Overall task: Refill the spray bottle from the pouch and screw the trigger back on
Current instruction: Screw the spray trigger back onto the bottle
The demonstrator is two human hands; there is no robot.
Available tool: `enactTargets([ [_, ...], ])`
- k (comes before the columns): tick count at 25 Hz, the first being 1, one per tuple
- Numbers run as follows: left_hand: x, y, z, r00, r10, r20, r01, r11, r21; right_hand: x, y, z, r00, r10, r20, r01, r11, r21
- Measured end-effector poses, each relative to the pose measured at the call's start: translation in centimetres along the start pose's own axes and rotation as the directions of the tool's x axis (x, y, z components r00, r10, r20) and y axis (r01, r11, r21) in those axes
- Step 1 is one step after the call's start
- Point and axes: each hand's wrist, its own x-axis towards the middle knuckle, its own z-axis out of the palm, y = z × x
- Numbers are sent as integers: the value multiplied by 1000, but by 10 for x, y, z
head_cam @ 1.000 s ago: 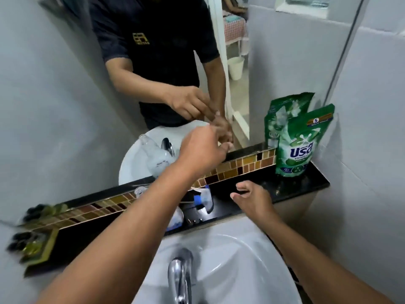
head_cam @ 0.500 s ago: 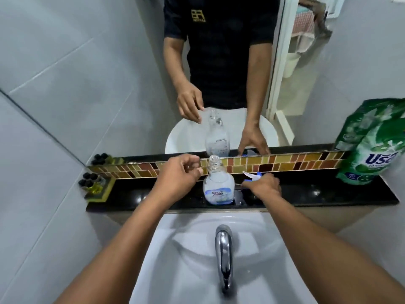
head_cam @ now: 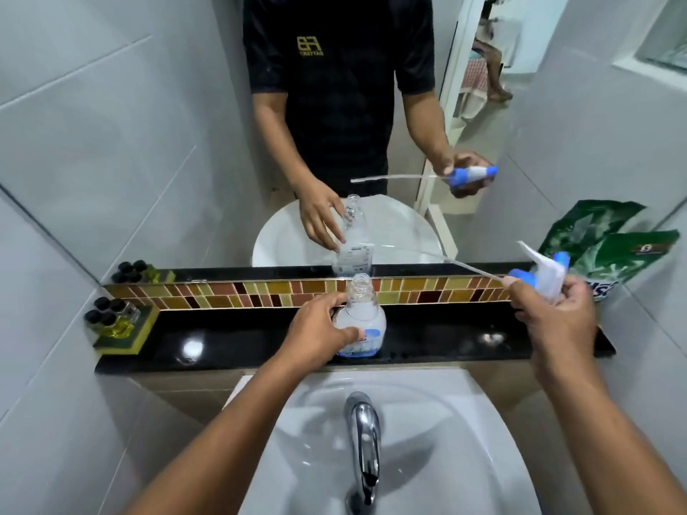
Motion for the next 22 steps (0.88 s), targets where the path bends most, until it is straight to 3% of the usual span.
enactTargets([
  [4, 10, -5, 5, 999, 10, 39, -10, 1000, 16, -10, -62, -29, 958, -286, 9, 281, 934, -219],
  [10, 20, -15, 6, 996, 40, 84, -44, 998, 37, -39, -94, -16, 880, -443, 174, 474, 787, -394],
  [13, 25, -22, 8, 992, 64, 108, -69, 997, 44, -51, -111, 13, 780, -507, 367, 624, 676, -393],
  [17, 28, -31, 12, 987, 52, 153, -53, 999, 0, -58, -113, 75, 609, -384, 694, 773, 483, -411],
  [22, 39, -49, 23, 981, 55, 188, -35, 994, -106, -54, -96, 124, 461, -161, 873, 842, 390, -373],
])
